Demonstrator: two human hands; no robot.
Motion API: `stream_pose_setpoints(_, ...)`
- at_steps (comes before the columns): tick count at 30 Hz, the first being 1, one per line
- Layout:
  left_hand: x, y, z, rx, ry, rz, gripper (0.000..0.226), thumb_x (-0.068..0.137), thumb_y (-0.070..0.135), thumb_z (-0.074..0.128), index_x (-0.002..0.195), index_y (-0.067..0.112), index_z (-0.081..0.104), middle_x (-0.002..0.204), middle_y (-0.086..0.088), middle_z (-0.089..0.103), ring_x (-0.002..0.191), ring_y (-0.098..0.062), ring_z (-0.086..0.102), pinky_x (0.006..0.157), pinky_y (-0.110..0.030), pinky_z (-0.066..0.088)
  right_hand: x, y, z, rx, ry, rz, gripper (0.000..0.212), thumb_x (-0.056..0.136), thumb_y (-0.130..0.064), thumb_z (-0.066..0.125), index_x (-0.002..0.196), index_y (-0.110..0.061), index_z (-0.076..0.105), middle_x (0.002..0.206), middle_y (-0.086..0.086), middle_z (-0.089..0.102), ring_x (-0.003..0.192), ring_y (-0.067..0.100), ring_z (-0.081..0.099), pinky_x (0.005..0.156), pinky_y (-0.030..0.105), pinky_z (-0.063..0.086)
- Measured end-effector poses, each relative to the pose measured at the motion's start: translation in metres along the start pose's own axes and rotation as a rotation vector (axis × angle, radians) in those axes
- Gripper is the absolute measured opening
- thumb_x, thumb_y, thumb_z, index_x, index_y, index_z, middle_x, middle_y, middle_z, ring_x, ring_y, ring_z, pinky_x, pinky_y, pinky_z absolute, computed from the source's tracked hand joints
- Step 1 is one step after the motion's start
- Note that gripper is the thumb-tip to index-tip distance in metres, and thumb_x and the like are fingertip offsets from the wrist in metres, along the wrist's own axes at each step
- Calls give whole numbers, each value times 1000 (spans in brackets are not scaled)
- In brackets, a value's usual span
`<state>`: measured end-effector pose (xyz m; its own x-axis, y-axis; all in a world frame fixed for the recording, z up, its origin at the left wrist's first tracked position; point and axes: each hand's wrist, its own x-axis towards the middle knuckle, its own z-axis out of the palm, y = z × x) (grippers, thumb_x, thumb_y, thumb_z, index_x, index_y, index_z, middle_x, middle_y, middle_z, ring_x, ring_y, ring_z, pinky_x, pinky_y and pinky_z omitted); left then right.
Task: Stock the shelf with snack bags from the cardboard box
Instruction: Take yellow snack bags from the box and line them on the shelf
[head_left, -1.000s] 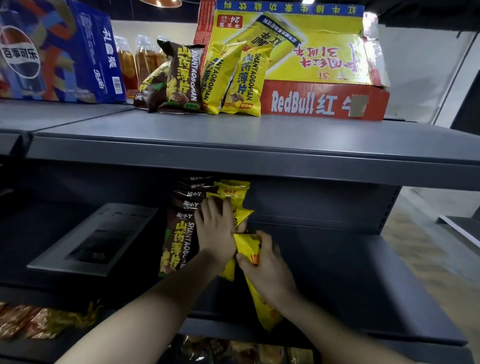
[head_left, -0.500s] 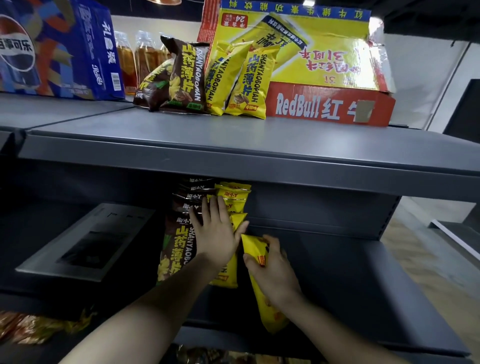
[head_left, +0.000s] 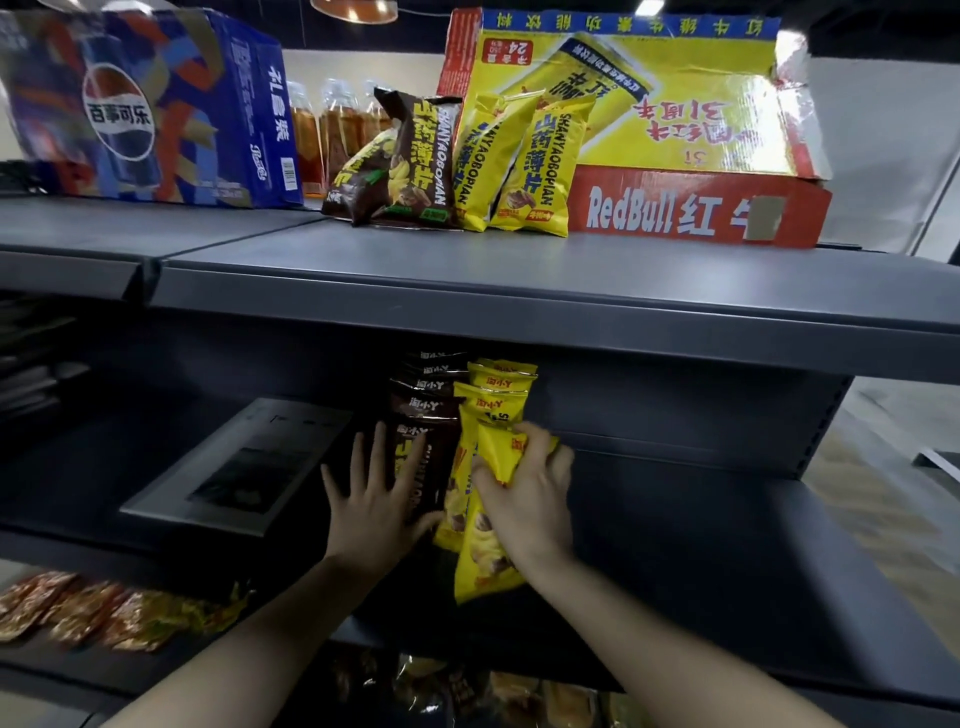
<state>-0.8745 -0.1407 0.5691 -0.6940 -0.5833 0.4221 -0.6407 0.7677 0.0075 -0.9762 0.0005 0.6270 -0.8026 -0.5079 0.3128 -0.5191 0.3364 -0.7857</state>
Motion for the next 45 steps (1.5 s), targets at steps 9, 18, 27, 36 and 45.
stream_pose_setpoints(9,4,-17,13,-419,-62,-76,93,83,66,47,134,53,-29,157,-3,-12,142,-34,23,90,-47,50,16,-4,62,-112,239,218,62,81,-56,60,127,-23,35,132,10,34,118,32,44,82,48,49)
stream_pose_setpoints(18,6,-7,11,-600,26,-181,84,88,54,50,141,53,-15,147,-15,20,133,-36,35,95,-46,46,19,-4,75,-101,373,112,64,83,-56,59,131,-17,43,135,12,41,124,31,41,91,46,40)
stream_pose_setpoints(27,-9,-22,2,-279,103,37,78,82,77,17,149,37,7,155,-20,18,138,-40,29,99,-60,38,-13,42,7,-427,22,-592,91,78,-74,44,152,-28,15,159,8,3,145,25,6,111,53,23)
stream_pose_setpoints(36,-15,-25,24,-459,-65,-22,93,71,81,34,136,55,-26,158,-5,-9,141,-36,26,89,-47,51,-4,59,17,-943,-52,-919,101,62,-79,61,147,-33,30,156,11,26,141,36,31,100,69,34)
stream_pose_setpoints(45,-9,-12,23,-555,-31,-140,92,89,51,52,136,43,-27,140,-20,26,126,-35,43,96,-41,47,-5,49,32,-905,-97,-778,99,61,-74,67,144,-32,35,156,10,28,142,34,29,96,53,47)
